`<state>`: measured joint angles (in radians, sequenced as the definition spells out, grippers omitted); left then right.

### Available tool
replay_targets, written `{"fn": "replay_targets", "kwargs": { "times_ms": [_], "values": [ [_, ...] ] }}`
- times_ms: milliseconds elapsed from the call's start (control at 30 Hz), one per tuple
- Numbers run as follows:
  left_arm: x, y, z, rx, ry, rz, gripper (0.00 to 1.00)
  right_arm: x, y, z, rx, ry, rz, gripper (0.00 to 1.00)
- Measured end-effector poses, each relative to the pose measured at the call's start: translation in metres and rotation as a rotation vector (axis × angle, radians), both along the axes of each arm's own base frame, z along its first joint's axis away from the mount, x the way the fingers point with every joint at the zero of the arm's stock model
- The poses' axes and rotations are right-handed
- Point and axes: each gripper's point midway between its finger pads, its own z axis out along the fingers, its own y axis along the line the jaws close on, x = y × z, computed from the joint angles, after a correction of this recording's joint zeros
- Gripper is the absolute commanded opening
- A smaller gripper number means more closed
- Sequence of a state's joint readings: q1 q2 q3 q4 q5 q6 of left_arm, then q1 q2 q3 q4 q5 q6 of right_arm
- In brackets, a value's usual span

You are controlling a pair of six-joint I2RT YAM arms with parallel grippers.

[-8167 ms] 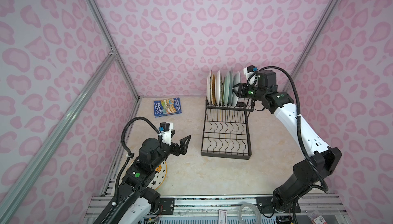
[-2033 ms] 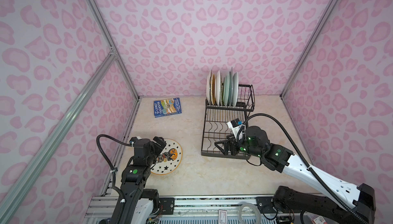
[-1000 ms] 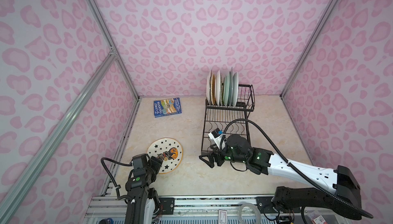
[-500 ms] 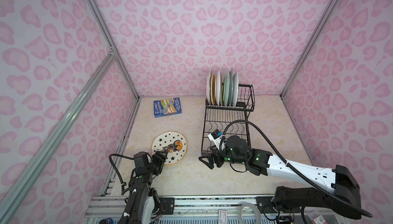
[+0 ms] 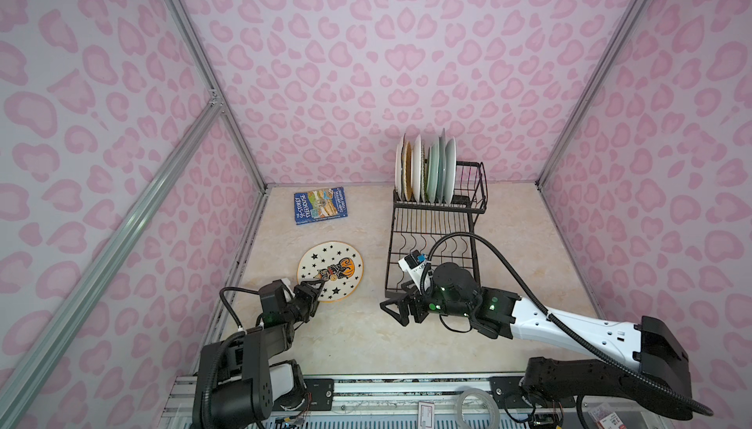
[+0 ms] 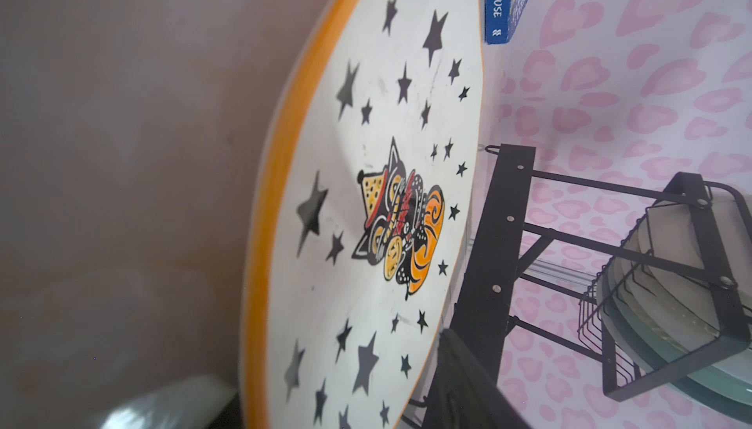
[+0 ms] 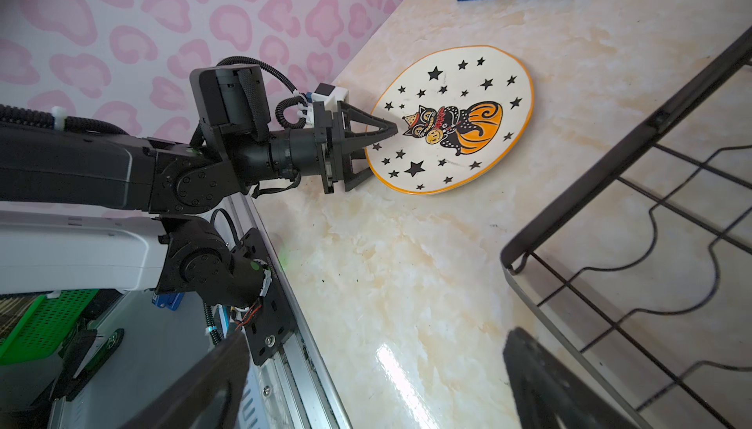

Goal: Load the plates into the dish rack
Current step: 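Tilt the star-and-cat plate upright with the left gripper while the right gripper approaches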

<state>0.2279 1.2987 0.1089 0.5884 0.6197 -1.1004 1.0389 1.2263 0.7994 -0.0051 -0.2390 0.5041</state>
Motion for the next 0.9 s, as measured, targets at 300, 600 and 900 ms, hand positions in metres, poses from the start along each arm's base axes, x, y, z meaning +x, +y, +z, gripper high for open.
{"fn": "replay_targets", "kwargs": {
  "times_ms": [300, 600, 900],
  "values": [
    [0.015, -0.001, 0.000, -0.038, -0.006, 0.016, 0.49, 0.000, -0.003, 0.002, 0.006, -0.001, -0.012, 0.97],
    [0.035, -0.016, -0.003, -0.095, -0.021, 0.001, 0.43, 0.000, -0.003, 0.003, 0.007, -0.003, -0.015, 0.97],
    [0.049, -0.025, -0.008, -0.179, -0.078, 0.021, 0.27, 0.000, -0.008, 0.009, 0.018, -0.018, -0.028, 0.97]
  ]
}}
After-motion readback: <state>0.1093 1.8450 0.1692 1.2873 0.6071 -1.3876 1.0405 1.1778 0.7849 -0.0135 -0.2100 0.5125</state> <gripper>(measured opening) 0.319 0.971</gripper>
